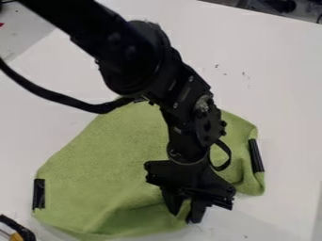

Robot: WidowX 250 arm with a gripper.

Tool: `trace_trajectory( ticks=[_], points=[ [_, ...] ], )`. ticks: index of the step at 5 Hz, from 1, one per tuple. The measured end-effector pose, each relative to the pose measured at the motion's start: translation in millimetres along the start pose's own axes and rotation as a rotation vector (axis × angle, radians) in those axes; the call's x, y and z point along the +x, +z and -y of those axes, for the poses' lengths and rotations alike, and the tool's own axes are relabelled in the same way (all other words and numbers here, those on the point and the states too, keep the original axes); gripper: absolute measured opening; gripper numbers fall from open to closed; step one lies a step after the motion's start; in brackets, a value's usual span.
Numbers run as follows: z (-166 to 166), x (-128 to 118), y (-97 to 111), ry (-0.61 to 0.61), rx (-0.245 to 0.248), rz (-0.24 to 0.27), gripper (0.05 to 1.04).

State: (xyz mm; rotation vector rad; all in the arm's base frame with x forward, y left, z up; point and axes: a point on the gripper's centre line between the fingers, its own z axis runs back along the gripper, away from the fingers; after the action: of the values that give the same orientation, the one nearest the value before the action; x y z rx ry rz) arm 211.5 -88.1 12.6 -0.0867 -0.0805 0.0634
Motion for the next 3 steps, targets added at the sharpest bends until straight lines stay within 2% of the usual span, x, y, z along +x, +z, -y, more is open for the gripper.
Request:
trace_trajectory(
  ticks=[1, 2, 3],
  points=[
    [0.8, -1.2, -0.3, 0.000, 0.009, 0.016, 0.143],
    [0.7, -2.0, -0.4, 0.014, 0.007, 0.030, 0.057],
    [1.3, -3.9, 6.7, 0.022, 0.021, 0.031, 0.052]
  ],
)
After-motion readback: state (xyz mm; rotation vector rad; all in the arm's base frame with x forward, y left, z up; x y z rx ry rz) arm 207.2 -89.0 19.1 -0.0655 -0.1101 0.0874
